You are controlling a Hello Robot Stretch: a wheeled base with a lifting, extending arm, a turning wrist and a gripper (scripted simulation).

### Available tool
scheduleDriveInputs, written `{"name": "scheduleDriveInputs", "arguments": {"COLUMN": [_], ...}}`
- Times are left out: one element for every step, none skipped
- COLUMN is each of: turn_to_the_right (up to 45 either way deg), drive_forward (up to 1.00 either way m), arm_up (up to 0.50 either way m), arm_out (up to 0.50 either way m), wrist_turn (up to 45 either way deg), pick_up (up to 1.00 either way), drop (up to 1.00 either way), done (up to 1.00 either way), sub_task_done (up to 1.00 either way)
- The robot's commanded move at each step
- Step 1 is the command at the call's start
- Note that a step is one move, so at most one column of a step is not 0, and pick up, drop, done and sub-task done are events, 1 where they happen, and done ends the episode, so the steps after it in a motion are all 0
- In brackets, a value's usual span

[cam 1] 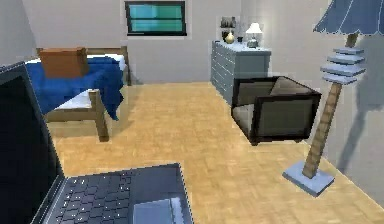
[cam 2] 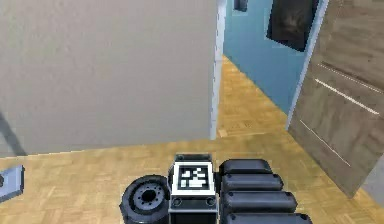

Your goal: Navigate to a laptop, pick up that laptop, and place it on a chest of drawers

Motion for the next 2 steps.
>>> {"name": "scheduleDriveInputs", "arguments": {"turn_to_the_right": [0.0, 0.0], "drive_forward": [1.00, 1.00], "arm_up": [0.00, 0.00], "arm_out": [0.00, 0.00], "wrist_turn": [0.0, 0.0], "pick_up": [0.00, 0.00], "drop": [0.00, 0.00], "done": [0.00, 0.00], "sub_task_done": [0.00, 0.00]}}
